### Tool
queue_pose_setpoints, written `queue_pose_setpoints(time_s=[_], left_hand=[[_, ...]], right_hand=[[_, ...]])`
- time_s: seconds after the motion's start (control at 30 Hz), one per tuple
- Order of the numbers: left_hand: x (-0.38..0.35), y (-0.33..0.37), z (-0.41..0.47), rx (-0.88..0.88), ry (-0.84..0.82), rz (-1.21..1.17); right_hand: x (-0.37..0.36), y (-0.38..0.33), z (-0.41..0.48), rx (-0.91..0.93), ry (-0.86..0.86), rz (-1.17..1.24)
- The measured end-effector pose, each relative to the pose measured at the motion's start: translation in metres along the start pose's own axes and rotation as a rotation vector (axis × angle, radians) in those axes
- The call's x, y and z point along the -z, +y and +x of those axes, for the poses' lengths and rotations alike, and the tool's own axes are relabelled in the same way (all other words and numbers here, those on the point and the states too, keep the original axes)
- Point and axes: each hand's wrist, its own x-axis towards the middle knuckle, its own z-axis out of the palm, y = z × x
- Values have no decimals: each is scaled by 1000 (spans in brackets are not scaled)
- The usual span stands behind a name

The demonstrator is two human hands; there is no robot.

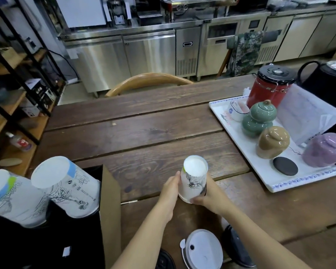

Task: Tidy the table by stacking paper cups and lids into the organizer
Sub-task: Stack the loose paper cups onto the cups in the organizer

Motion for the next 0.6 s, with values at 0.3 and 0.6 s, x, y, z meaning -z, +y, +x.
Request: queue_pose_setpoints(time_s=[0.3,0.6], left_hand=[[2,11,-14,-135,59,31],[31,83,-87,-586,236,46]], right_hand=[[5,-29,-12,85,12,98],[15,-130,-31,354,83,65]])
